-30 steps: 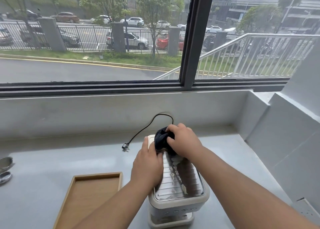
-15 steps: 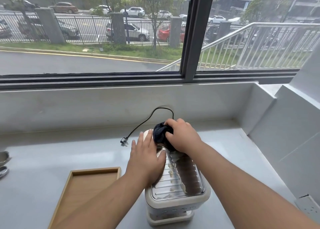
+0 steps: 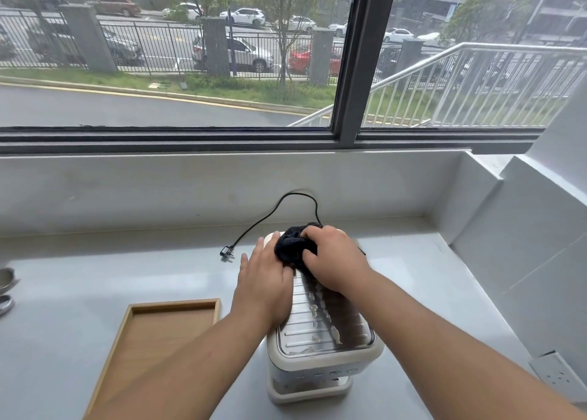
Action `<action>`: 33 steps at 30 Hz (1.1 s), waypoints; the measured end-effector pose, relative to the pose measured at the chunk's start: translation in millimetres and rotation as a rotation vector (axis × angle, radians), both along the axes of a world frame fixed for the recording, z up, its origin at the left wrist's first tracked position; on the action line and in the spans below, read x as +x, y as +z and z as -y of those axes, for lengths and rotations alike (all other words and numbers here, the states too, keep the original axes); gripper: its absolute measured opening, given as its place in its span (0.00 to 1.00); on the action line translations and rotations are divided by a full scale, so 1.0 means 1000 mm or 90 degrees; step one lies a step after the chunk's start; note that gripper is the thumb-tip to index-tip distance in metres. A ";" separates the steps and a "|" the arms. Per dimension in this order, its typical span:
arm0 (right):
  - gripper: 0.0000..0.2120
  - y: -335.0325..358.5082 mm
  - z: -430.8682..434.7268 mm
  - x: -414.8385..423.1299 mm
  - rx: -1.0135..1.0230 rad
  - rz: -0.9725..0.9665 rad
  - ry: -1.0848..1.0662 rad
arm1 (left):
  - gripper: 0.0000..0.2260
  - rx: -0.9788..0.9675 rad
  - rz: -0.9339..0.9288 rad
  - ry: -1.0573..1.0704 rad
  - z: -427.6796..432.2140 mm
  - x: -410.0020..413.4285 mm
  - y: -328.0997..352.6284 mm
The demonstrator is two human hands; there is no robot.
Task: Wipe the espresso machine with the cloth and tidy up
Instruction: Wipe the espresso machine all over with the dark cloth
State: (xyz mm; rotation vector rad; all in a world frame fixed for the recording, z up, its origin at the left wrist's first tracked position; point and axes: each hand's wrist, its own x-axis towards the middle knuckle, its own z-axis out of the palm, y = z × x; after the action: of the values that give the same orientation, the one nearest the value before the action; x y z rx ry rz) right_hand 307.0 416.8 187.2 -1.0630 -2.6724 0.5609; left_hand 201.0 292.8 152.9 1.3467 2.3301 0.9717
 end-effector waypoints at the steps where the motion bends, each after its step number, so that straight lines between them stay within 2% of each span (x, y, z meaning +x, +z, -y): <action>1: 0.12 0.000 0.002 0.001 -0.004 -0.008 0.004 | 0.27 0.005 0.009 0.004 0.001 0.000 0.001; 10: 0.07 0.003 0.039 0.024 -0.075 0.009 0.026 | 0.25 0.008 0.054 0.034 0.003 -0.005 -0.010; 18: 0.05 0.002 0.069 0.059 -0.094 0.032 0.047 | 0.17 -0.046 -0.062 0.001 0.002 -0.006 -0.013; 22: 0.06 0.004 0.081 0.078 -0.117 0.057 0.065 | 0.22 -0.123 -0.162 -0.003 -0.002 -0.003 -0.007; 24: 0.07 0.004 0.087 0.087 -0.136 0.059 0.071 | 0.24 -0.150 -0.163 -0.005 -0.005 -0.001 -0.007; 29: 0.07 0.007 0.093 0.105 -0.156 0.071 0.083 | 0.26 -0.128 -0.167 -0.010 0.001 0.004 -0.013; 33: 0.07 0.009 0.083 0.103 -0.159 0.065 0.041 | 0.26 -0.134 -0.166 -0.010 -0.002 0.001 -0.014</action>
State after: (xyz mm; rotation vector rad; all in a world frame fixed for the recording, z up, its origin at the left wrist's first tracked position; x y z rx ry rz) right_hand 410.3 333.9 196.7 -1.0989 -2.7877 0.8953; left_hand 202.4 294.5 139.1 1.4760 2.5198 0.5540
